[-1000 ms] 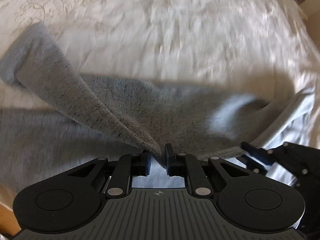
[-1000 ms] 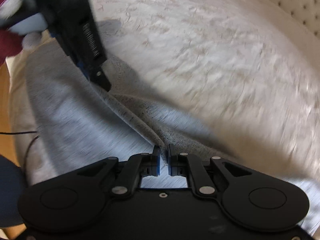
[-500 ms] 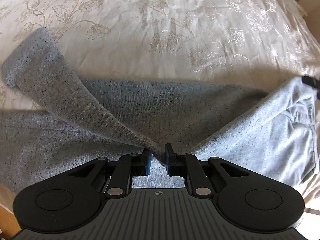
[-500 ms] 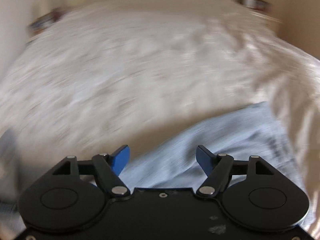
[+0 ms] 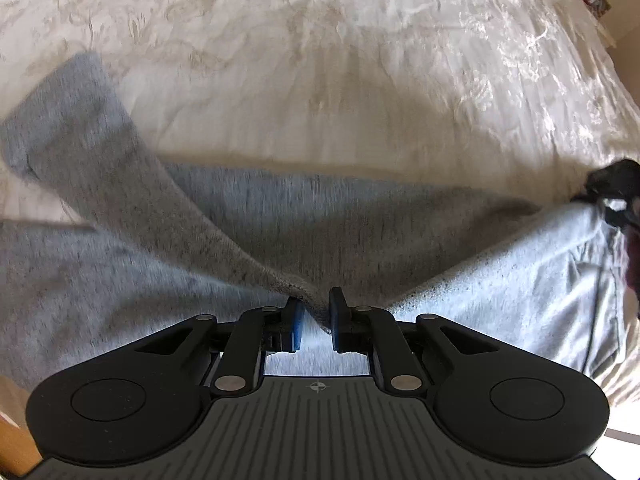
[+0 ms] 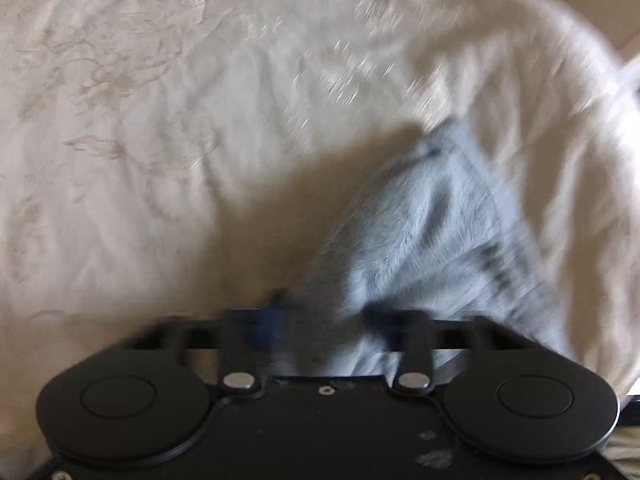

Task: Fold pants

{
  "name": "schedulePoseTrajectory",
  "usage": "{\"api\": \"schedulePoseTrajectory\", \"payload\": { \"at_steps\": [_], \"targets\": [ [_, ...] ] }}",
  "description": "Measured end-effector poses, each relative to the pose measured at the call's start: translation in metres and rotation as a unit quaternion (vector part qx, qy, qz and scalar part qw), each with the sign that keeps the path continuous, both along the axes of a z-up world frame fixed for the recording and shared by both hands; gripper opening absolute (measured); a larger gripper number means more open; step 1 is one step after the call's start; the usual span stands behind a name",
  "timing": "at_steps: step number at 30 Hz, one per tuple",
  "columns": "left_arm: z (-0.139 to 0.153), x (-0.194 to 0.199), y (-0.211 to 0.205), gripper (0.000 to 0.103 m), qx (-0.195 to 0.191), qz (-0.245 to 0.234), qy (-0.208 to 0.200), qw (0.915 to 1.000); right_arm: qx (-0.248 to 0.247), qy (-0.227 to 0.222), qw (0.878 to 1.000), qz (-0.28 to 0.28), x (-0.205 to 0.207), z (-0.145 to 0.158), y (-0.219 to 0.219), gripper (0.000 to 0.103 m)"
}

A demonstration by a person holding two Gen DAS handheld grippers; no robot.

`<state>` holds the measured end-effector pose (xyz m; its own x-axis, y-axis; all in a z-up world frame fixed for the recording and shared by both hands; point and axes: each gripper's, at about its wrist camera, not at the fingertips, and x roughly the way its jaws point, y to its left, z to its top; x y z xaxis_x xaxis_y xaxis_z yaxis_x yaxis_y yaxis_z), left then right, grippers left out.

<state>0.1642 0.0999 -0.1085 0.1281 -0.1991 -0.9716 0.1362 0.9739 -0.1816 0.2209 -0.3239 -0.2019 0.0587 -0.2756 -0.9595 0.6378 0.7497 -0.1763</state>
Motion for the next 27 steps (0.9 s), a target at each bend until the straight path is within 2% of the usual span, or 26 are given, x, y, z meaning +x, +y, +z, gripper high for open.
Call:
{"api": "schedulePoseTrajectory", "payload": {
  "at_steps": [2,4,5,7,9,11,12,15,17,19,20,21,23,27],
  "targets": [
    [0.011,0.003,-0.001,0.01,-0.006,-0.004,-0.028,0.9996,0.01,-0.049,0.999,0.005,-0.014,0.022,-0.006,0.021],
    [0.029,0.005,-0.002,0.01,-0.009,-0.008,-0.06,0.9981,0.014,-0.123,0.992,0.013,-0.037,0.056,-0.008,0.02],
    [0.04,0.003,-0.003,0.01,-0.011,-0.012,-0.079,0.9968,0.016,-0.176,0.984,0.017,-0.056,0.079,-0.01,0.019],
    [0.062,-0.008,-0.002,0.01,-0.015,-0.028,-0.12,0.9923,0.019,-0.247,0.969,0.013,-0.097,0.11,-0.009,0.019],
    [0.072,-0.022,0.001,0.01,-0.017,-0.045,-0.136,0.9895,0.028,-0.289,0.957,-0.006,-0.145,0.123,-0.006,0.019],
    [0.064,-0.037,0.003,0.01,-0.02,-0.06,-0.115,0.9914,0.04,-0.271,0.961,-0.042,-0.188,0.112,-0.004,0.019],
    [0.055,-0.043,0.003,0.01,-0.01,-0.065,-0.097,0.9932,0.051,-0.242,0.967,-0.055,-0.205,0.096,-0.003,0.019],
    [0.02,-0.059,0.001,0.01,0.023,-0.072,-0.044,0.9962,0.083,-0.163,0.98,-0.078,-0.236,0.049,0.001,0.019],
    [0.005,-0.069,0.0,0.01,0.046,-0.073,-0.025,0.996,0.095,-0.15,0.981,-0.077,-0.246,0.035,0.005,0.021],
    [-0.001,-0.072,0.001,0.01,0.049,-0.063,-0.016,0.9967,0.093,-0.167,0.977,-0.092,-0.251,0.035,0.001,0.036],
    [-0.002,-0.074,0.001,0.01,0.049,-0.059,-0.015,0.9969,0.089,-0.176,0.975,-0.103,-0.253,0.038,0.001,0.064],
    [-0.001,-0.076,0.002,0.01,0.05,-0.057,-0.017,0.997,0.079,-0.186,0.973,-0.113,-0.255,0.041,-0.002,0.082],
    [0.001,-0.078,0.001,0.01,0.053,-0.053,-0.025,0.9969,0.064,-0.198,0.97,-0.127,-0.26,0.043,-0.016,0.083],
    [0.007,-0.084,0.001,0.01,0.052,-0.04,-0.036,0.9972,0.063,-0.212,0.96,-0.173,-0.266,0.041,-0.046,0.083]
  ]
}}
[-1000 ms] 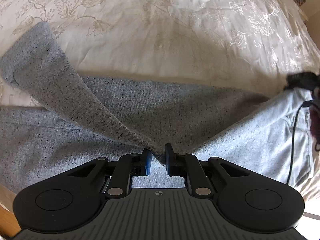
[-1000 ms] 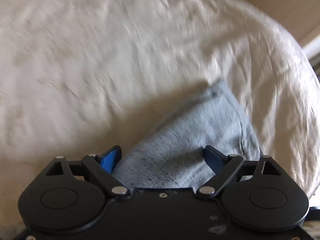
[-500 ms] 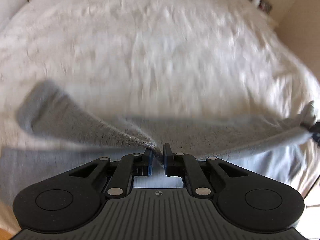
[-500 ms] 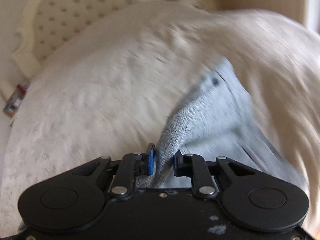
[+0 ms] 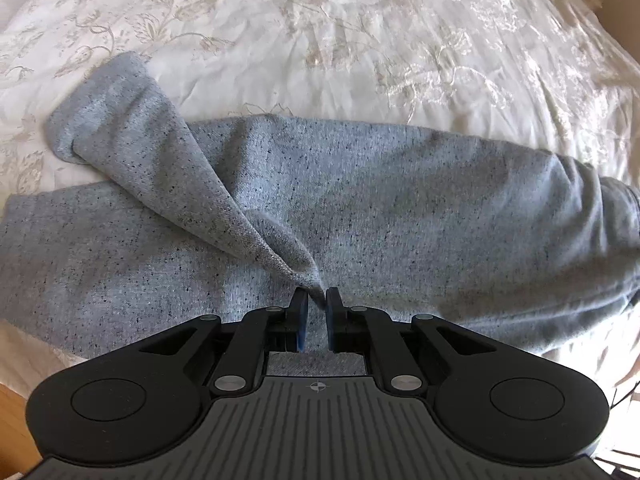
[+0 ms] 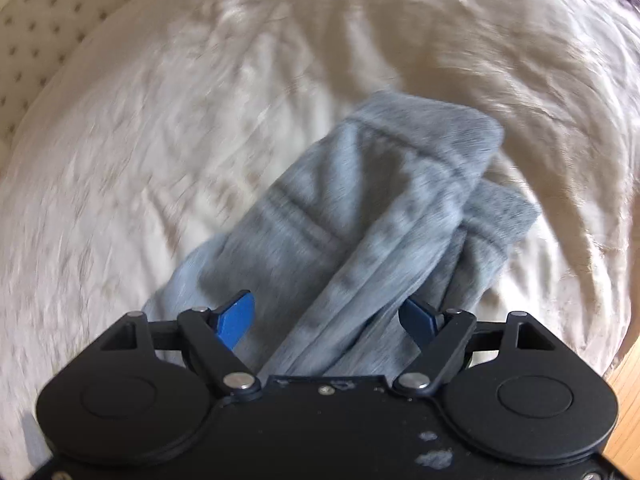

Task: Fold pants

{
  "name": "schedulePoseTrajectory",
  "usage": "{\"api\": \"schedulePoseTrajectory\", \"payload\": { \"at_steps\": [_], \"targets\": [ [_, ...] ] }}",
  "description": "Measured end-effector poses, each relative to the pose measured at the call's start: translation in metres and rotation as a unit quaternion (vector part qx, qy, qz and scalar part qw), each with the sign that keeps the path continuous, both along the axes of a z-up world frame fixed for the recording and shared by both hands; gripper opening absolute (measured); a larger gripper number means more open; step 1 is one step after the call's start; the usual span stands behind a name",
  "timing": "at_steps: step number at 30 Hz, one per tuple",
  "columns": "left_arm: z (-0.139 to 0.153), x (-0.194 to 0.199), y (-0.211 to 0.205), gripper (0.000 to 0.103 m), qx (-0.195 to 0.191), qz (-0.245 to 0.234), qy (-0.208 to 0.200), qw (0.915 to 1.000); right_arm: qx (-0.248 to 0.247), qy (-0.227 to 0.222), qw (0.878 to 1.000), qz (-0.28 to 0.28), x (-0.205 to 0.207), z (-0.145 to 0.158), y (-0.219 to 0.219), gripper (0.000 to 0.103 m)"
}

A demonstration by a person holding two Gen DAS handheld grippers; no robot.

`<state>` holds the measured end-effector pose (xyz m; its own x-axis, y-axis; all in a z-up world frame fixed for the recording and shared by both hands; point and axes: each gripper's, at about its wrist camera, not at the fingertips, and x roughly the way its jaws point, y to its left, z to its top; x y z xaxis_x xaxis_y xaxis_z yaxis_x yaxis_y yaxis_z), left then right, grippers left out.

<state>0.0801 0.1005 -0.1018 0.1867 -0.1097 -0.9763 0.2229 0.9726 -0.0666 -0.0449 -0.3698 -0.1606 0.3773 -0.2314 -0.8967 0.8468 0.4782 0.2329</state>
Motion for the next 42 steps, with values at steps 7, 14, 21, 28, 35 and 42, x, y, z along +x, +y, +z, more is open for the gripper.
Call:
{"api": "schedulePoseTrajectory", "payload": {
  "at_steps": [7,14,21,28,35,42],
  "targets": [
    [0.014,-0.002,0.003,0.009,0.002,0.012,-0.03,0.9995,-0.017,-0.013,0.999,0.047,0.0,0.025,-0.022,0.011],
    [0.01,-0.03,0.005,0.009,0.012,0.013,-0.031,0.9994,-0.067,0.004,0.992,0.107,-0.016,0.046,-0.022,0.01],
    [-0.013,-0.048,0.011,0.01,0.047,0.06,0.003,0.9971,-0.049,0.117,0.984,0.129,-0.015,-0.011,-0.022,0.037],
    [-0.002,-0.043,0.05,0.01,0.058,0.131,-0.013,0.9896,-0.137,0.08,0.976,0.152,-0.018,0.044,0.011,0.072],
    [-0.005,-0.019,0.108,0.01,0.068,0.178,-0.024,0.9814,-0.13,-0.029,0.952,0.276,0.023,0.076,0.079,0.072],
    [-0.02,0.012,0.169,0.01,0.073,0.159,-0.027,0.9842,-0.029,-0.097,0.91,0.402,0.09,0.072,0.204,0.071]
  ]
}}
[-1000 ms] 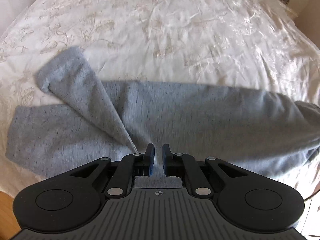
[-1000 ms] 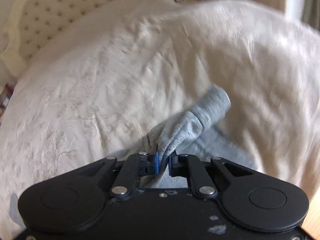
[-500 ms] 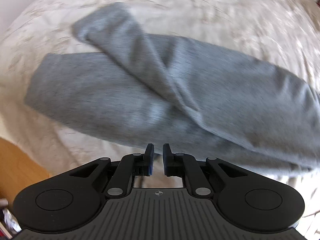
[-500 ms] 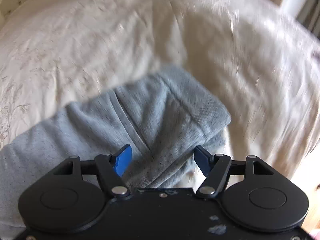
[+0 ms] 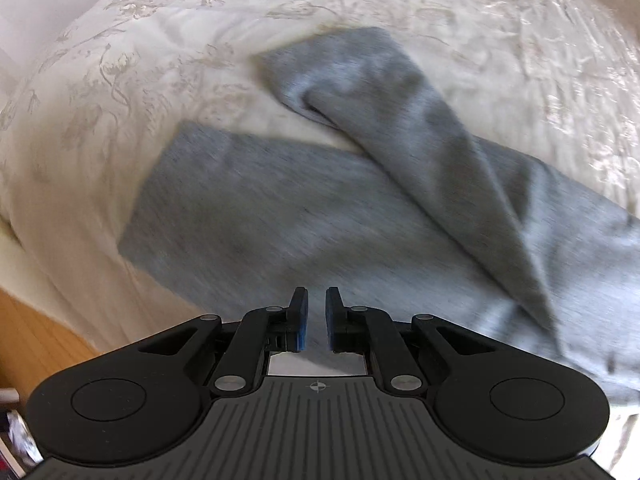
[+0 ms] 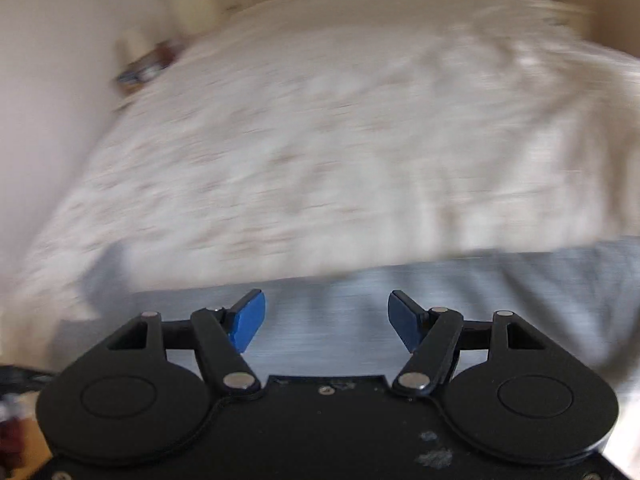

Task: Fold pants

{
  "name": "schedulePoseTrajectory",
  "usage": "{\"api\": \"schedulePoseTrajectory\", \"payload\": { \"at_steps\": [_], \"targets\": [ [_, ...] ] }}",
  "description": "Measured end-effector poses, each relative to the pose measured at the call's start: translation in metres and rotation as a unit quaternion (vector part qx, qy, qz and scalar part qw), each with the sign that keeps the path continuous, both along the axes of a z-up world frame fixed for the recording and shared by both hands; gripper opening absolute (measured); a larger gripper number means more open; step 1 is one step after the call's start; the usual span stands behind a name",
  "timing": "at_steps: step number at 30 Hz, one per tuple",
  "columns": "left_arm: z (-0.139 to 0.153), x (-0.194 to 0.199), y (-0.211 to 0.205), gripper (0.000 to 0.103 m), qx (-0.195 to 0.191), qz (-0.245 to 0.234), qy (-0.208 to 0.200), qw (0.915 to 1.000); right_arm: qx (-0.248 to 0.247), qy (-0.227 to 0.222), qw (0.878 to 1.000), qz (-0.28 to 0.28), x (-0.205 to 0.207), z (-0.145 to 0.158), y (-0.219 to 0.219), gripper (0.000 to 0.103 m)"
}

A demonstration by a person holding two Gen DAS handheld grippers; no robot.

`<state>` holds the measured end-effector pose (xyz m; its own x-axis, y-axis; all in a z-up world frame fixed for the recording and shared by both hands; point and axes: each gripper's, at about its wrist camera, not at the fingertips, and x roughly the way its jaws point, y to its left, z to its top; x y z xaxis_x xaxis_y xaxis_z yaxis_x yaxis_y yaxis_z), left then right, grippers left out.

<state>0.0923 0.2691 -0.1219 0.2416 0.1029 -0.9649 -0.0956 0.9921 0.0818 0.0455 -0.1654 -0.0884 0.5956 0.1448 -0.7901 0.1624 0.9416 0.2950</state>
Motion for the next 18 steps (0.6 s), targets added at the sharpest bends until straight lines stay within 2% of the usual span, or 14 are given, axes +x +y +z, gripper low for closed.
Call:
{"api": "schedulePoseTrajectory", "payload": {
  "at_steps": [4,10,13,16,18],
  "targets": [
    [-0.014,0.019,0.034,0.01,0.006,-0.012,0.002,0.9999,0.026,-0.004,0.996,0.081,0.041,-0.004,0.091,0.07],
    [-0.047,0.047,0.075,0.01,0.023,-0.042,0.021,0.9987,0.037,0.022,0.987,0.153,0.108,-0.032,0.191,0.066],
    [-0.058,0.06,0.084,0.009,-0.01,-0.06,0.037,0.9975,0.039,0.043,0.983,0.175,0.14,-0.054,0.22,0.066],
    [-0.053,0.066,0.084,0.009,-0.018,-0.075,0.04,0.9963,0.035,0.061,0.978,0.195,0.166,-0.077,0.244,0.066],
    [-0.045,0.068,0.09,0.009,-0.036,-0.068,0.032,0.9965,0.028,0.078,0.976,0.201,0.183,-0.093,0.254,0.066]
  ]
}}
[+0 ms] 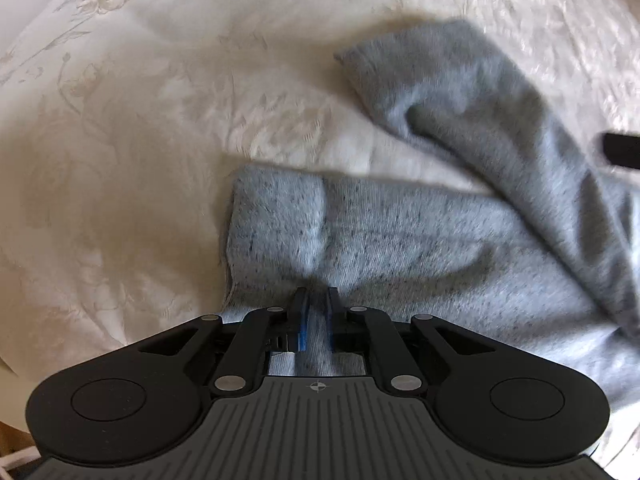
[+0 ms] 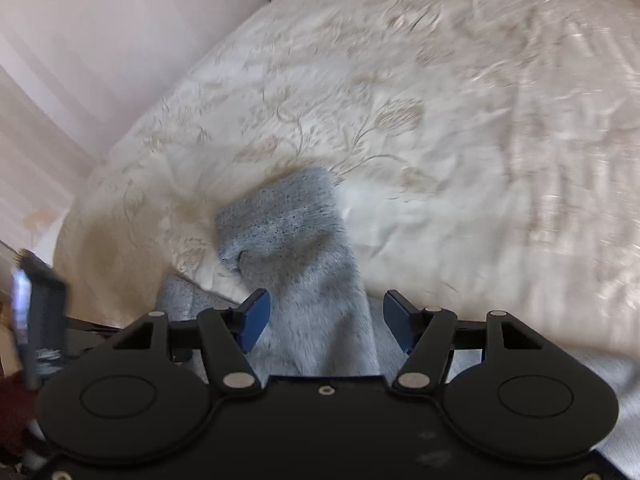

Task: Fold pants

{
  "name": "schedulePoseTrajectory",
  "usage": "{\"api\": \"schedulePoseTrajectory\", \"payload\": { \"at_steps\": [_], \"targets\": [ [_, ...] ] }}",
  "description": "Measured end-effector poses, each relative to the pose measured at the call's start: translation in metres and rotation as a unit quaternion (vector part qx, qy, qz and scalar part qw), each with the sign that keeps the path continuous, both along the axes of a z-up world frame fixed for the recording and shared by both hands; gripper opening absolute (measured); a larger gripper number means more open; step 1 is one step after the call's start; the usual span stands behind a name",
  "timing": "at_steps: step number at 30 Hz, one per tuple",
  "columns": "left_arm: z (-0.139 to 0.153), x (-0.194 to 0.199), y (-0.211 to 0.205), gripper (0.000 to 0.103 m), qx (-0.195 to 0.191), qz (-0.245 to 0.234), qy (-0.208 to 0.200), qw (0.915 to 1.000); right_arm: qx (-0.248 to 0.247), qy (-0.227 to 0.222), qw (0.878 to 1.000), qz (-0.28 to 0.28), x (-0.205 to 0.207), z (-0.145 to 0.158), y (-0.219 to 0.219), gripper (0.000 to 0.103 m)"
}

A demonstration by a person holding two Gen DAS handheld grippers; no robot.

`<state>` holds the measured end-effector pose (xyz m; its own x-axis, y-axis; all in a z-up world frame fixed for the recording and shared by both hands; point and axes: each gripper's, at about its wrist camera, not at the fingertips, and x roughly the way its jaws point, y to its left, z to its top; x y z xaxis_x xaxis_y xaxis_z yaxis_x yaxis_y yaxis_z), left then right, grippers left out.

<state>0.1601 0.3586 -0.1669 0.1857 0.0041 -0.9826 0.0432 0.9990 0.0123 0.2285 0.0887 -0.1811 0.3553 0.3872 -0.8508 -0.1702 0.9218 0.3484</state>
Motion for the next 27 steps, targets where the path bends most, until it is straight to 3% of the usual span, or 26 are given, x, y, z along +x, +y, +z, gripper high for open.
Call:
{"api": "schedulePoseTrajectory", "payload": {
  "at_steps": [5,6,7,8,9,13,16,21,23,27],
  "targets": [
    [0.018,-0.002,0.025,0.01,-0.02,0.026,-0.013,0.9994,-0.008,0.04,0.999,-0.002,0.031,-0.033,0.011,0.066],
    [0.021,-0.003,0.03,0.01,-0.02,0.028,-0.016,0.9993,-0.004,0.042,0.999,-0.003,0.034,-0.037,0.012,0.063],
    [0.025,-0.004,0.036,0.01,-0.019,0.032,-0.019,0.9991,0.002,0.042,0.999,-0.003,0.038,-0.039,0.014,0.055],
    [0.027,-0.003,0.042,0.01,-0.02,0.036,-0.022,0.9989,0.009,0.042,0.999,0.0,0.039,-0.037,0.015,0.023],
    [0.03,-0.005,0.048,0.01,-0.021,0.041,-0.025,0.9986,0.011,0.037,0.999,0.006,0.039,-0.031,0.019,0.006],
    [0.037,-0.008,0.069,0.01,-0.029,0.06,-0.028,0.9974,0.012,-0.037,0.996,0.083,0.019,0.016,0.053,0.005],
    [0.043,-0.01,0.081,0.01,-0.035,0.075,-0.03,0.9961,0.002,-0.07,0.982,0.176,-0.017,0.038,0.092,0.005],
    [0.048,-0.01,0.092,0.013,-0.057,0.111,-0.038,0.9914,-0.059,-0.056,0.95,0.303,-0.078,0.006,0.147,0.006],
    [0.05,-0.011,0.095,0.026,-0.072,0.117,-0.044,0.9895,-0.069,-0.045,0.944,0.318,-0.091,-0.009,0.156,0.006],
    [0.049,-0.011,0.089,0.027,-0.096,0.111,-0.044,0.9883,-0.07,-0.036,0.948,0.307,-0.098,-0.016,0.155,0.006]
  ]
}}
